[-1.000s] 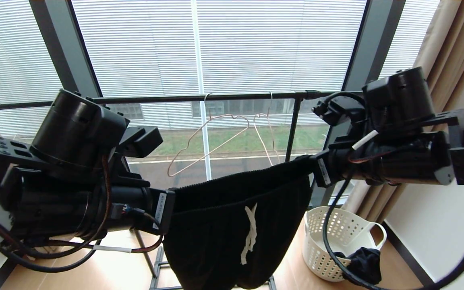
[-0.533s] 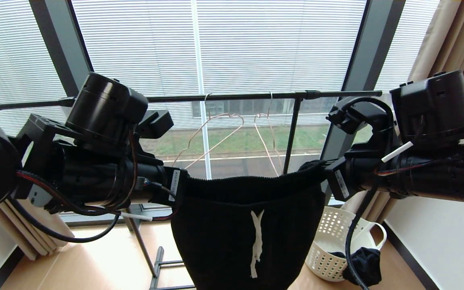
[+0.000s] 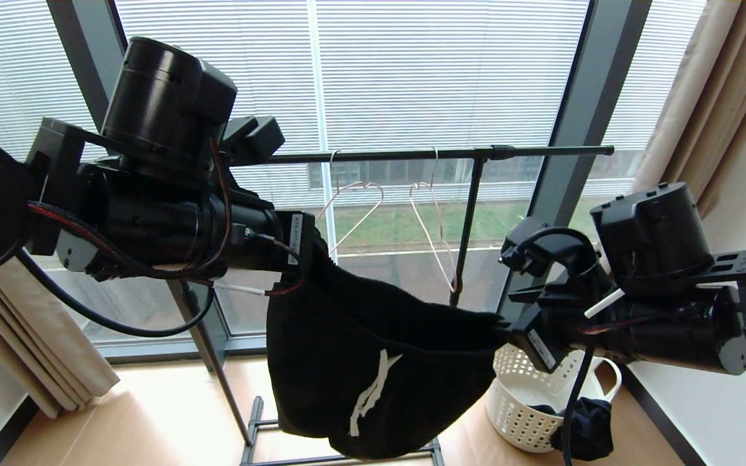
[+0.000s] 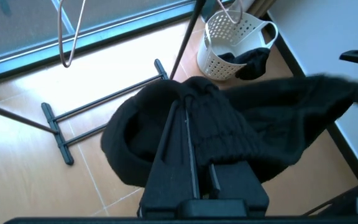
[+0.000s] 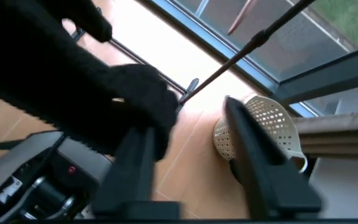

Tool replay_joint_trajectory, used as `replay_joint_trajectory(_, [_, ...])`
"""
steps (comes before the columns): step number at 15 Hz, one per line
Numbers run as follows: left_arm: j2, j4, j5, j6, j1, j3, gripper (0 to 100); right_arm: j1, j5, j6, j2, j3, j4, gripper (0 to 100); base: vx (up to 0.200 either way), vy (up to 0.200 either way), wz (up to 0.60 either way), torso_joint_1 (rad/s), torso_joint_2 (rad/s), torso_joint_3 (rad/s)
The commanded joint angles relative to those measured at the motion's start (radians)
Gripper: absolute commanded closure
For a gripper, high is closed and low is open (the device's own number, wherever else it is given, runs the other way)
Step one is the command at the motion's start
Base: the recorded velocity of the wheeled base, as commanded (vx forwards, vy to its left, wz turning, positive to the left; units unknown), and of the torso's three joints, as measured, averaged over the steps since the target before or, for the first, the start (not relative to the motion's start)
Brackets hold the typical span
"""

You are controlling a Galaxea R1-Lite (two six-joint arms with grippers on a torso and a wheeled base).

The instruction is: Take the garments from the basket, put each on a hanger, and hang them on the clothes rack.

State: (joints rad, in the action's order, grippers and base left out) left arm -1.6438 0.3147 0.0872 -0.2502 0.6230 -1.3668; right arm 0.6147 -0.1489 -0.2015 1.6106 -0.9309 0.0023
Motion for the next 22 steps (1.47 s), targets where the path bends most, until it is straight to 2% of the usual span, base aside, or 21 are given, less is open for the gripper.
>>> replay_joint_trajectory(1, [-0.024,0.0,0.002,-0.001,0.003,-0.025,100,0.008,0.019,-0.052,0.04,0.086,-0.053,0,0.0,0.0,0.0,0.0,0.0,0.0])
replay_joint_trajectory(3, [-0.021,0.0,0.003,-0.001,0.004,-0.032,100,0.056,0.025,-0.093,0.043,0.167,-0.143,0,0.0,0.0,0.0,0.0,0.0,0.0])
replay_joint_trajectory(5, [-0.021,0.0,0.005,-0.001,0.004,-0.037,100,0.079,0.066,-0.119,0.045,0.204,-0.219,0,0.0,0.0,0.0,0.0,0.0,0.0])
replay_joint_trajectory(7, [-0.021,0.0,0.005,-0.001,0.006,-0.032,100,0.089,0.138,-0.119,0.045,0.216,-0.262,0,0.0,0.0,0.0,0.0,0.0,0.0])
replay_joint_trajectory(12, [-0.019,0.001,0.005,-0.001,0.015,-0.021,100,0.099,0.259,-0.081,0.017,0.224,-0.355,0,0.0,0.0,0.0,0.0,0.0,0.0])
replay_joint_trajectory(13, [-0.017,0.0,0.005,0.0,0.017,-0.006,100,0.099,0.319,-0.032,-0.031,0.222,-0.38,0,0.0,0.0,0.0,0.0,0.0,0.0])
replay_joint_trajectory(14, [-0.017,0.0,0.005,0.0,0.018,-0.003,100,0.099,0.331,-0.015,-0.037,0.221,-0.383,0,0.0,0.0,0.0,0.0,0.0,0.0])
replay_joint_trajectory(15, [-0.016,0.001,0.005,0.0,0.027,0.002,100,0.119,0.351,0.105,-0.051,0.19,-0.4,0,0.0,0.0,0.0,0.0,0.0,0.0])
replay_joint_trajectory(17, [-0.016,0.0,0.005,0.002,0.041,0.0,100,0.162,0.347,0.263,-0.011,0.13,-0.43,0,0.0,0.0,0.0,0.0,0.0,0.0])
replay_joint_trajectory(19, [-0.016,0.0,0.005,0.002,0.049,0.002,100,0.162,0.296,0.323,0.055,0.07,-0.436,0,0.0,0.0,0.0,0.0,0.0,0.0])
replay_joint_trajectory(20, [-0.016,0.0,0.005,0.002,0.055,0.002,100,0.163,0.27,0.333,0.08,0.058,-0.436,0,0.0,0.0,0.0,0.0,0.0,0.0])
replay_joint_trajectory(22, [-0.016,0.0,0.005,0.002,0.069,0.0,100,0.166,0.264,0.332,0.087,0.06,-0.444,0,0.0,0.0,0.0,0.0,0.0,0.0])
